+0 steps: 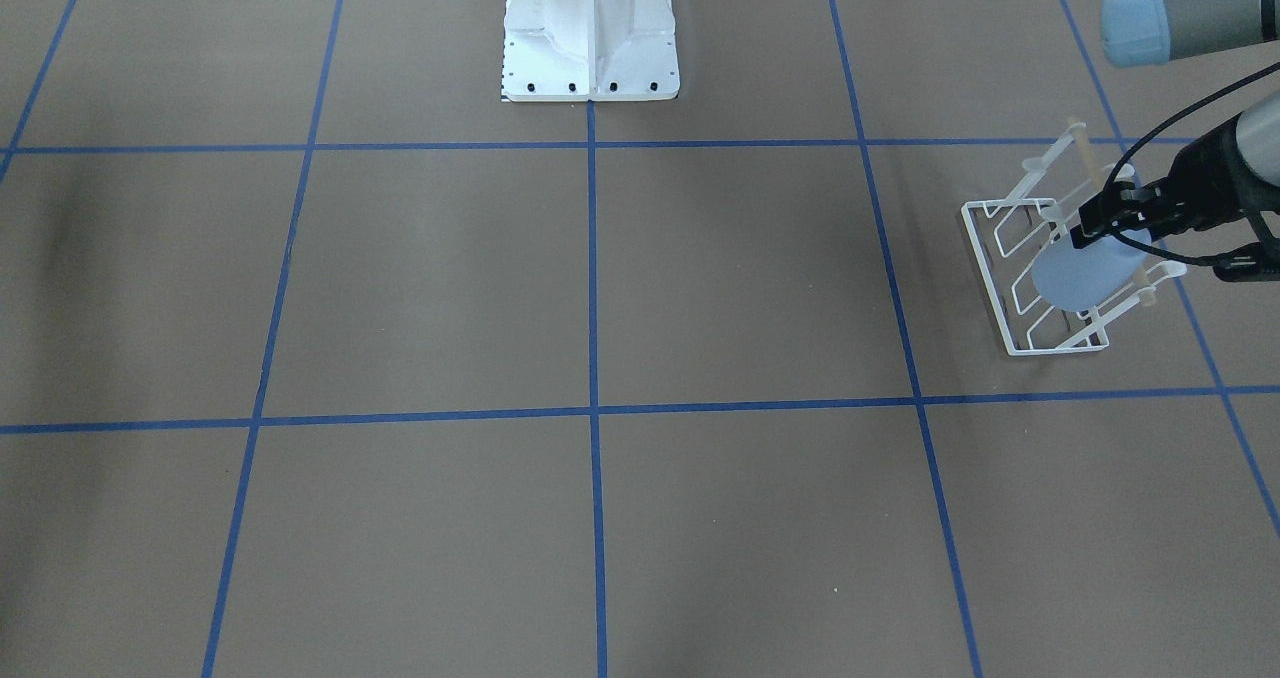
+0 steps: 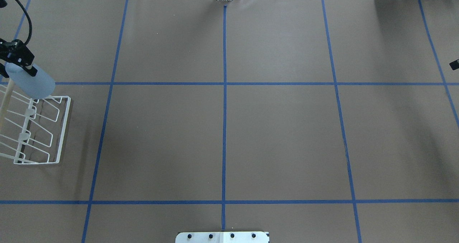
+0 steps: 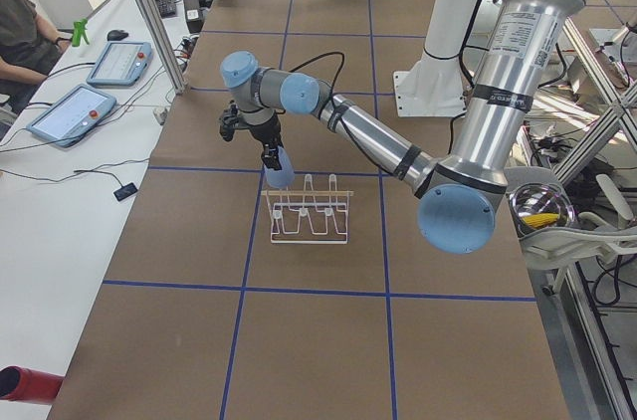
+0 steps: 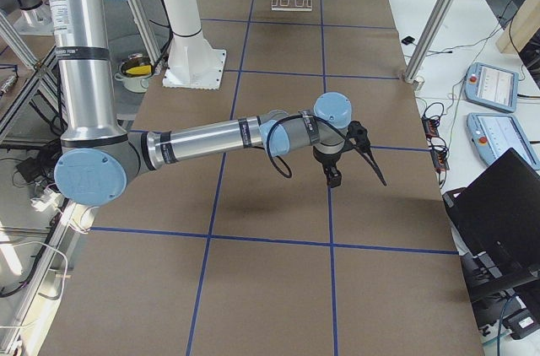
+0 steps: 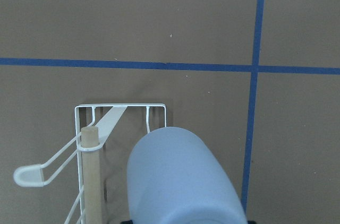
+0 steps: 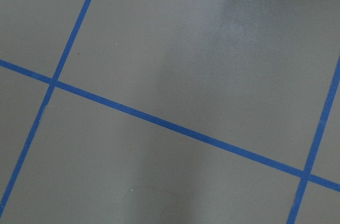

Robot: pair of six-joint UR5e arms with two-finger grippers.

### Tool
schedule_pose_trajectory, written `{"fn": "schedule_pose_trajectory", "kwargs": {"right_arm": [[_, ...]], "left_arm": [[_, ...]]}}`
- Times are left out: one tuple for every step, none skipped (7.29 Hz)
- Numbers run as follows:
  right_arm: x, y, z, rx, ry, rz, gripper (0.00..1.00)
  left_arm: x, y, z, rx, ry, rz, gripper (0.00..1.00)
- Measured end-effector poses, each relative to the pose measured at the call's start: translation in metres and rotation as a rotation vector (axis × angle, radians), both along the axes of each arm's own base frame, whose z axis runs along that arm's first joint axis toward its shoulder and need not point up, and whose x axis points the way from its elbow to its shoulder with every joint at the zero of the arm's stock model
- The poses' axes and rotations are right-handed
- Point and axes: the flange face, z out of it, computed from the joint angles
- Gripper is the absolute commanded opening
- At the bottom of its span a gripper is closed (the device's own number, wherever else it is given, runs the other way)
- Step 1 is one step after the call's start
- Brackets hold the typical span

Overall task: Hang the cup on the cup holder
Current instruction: 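Hang the cup on a rack peg and open the left gripper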

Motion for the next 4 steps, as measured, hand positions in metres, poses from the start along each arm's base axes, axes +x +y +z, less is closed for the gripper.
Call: {"fn": "schedule_pose_trajectory", "kwargs": {"right_arm": [[0.0,0.0,0.0,-0.001,0.0,0.0,1.0],[0.0,0.001,0.001,-0.001,0.0,-0.001,1.0],[-0.001,0.001,0.001,-0.002,0.0,-0.001,1.0],[-0.001,0.001,0.001,-0.002,0.0,-0.001,1.0]], "left_arm": [[0.002,-0.001,0.007,-0.005,0.013,0.004,0.0],[0.004,-0.001,0.012,-0.009,0.018,0.007,0.0],[0.006,-0.001,0.016,-0.012,0.018,0.011,0.0],[0.009,0.0,0.019,-0.016,0.017,0.017,0.0]]}}
